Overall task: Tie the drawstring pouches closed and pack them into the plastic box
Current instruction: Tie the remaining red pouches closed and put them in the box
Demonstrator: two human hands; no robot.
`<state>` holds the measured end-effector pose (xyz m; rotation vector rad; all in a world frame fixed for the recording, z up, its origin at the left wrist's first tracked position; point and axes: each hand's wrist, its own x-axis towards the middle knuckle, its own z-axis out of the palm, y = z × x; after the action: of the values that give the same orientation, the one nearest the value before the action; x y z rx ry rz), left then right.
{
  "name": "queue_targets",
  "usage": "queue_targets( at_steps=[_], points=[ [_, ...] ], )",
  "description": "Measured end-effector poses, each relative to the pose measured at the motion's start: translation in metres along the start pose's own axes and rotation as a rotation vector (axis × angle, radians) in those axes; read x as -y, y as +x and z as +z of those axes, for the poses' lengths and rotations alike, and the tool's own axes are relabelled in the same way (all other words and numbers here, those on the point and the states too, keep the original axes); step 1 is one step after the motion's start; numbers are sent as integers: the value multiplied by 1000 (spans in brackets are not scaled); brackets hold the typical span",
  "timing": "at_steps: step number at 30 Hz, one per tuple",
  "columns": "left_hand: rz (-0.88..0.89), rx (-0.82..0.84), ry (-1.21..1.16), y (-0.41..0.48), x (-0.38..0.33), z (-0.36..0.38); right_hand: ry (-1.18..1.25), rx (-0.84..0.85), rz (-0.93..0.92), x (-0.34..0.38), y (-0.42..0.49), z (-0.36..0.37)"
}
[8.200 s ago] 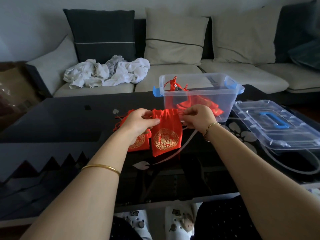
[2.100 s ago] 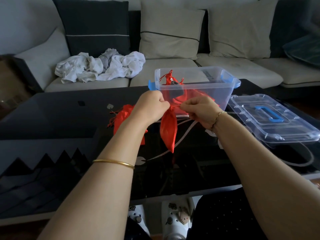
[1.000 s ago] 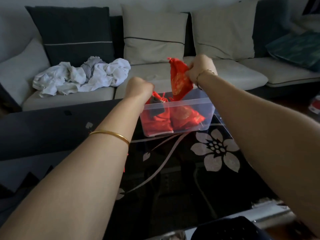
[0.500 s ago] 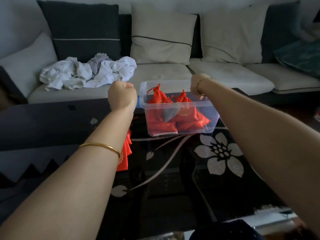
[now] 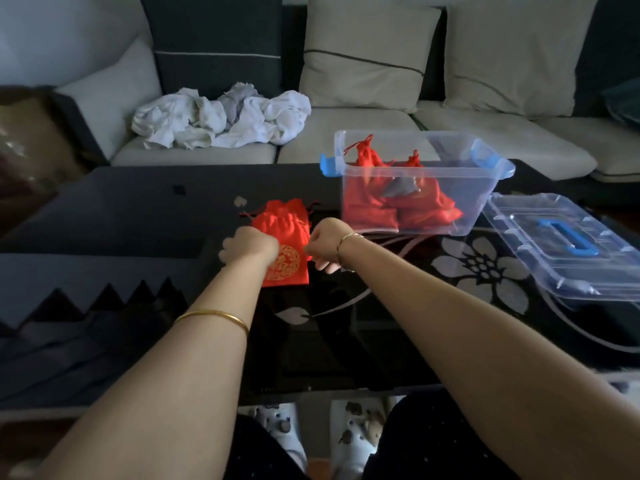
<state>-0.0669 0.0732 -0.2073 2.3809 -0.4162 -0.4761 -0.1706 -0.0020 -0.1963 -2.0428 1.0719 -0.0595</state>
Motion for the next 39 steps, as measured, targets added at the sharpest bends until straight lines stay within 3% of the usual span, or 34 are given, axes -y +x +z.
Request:
queue_targets(
  at_steps=[5,8,16,18,22,24,28,34,39],
  points=[
    [-12,110,-130,2,4,3,117,-64,69,-3,15,20],
    [-15,132,-189,6,5,7,56,-102,78,-7,20,25],
    [-6,-23,-245,11,4,-3,231,-173,-175,-28,-3,-3],
    [-6,63,-340,1,-1,-6,251,-164,-217,-34,-19,-17],
    [-111,495,-736,-27,-18,-12,167,-208,-276,-51,-45,-37],
    [-36,582,-765,-33,-22,-10,159,-239,-276,-56,-51,-43],
    [158,552,-733,-49,-30,-5,243,-267,-234,-63,-62,-52],
    [268,456,-654,-56,-30,-2,772,-266,-48,-66,-62,-56],
    [276,426,-641,-56,-28,-3,788,-257,-118,-65,-61,-56]
  ],
)
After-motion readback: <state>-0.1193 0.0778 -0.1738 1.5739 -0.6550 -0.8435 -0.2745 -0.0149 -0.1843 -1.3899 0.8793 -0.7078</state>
